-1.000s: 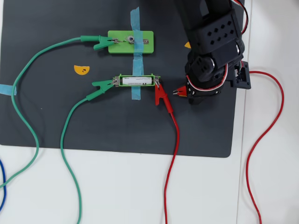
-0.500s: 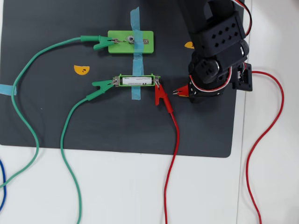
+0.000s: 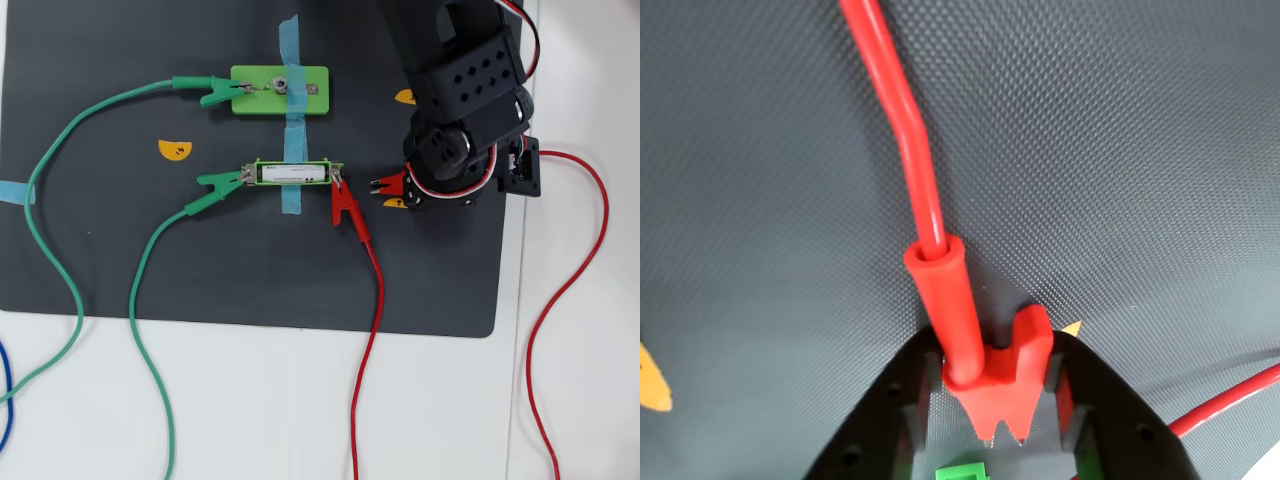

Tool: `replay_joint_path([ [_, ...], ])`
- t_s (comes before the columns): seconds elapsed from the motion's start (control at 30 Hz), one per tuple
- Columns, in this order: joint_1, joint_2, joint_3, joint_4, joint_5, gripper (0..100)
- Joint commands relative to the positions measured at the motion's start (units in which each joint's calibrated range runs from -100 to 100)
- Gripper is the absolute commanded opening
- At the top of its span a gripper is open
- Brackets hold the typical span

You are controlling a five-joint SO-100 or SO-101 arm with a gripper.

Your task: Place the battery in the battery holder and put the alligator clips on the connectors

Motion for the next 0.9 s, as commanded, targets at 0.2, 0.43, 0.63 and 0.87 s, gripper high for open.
replay_joint_path([
  [0.2,-1.42,0.05,0.18,-0.59,0.79,1],
  [0.43,-1.72,-1.06,0.62,-0.50,2.93,1],
  [0.63,-0.82,-11.78,6.67,-0.76,2.72,1],
  [0.87,0.80,-15.94,9.74,-2.13,1.16,1],
])
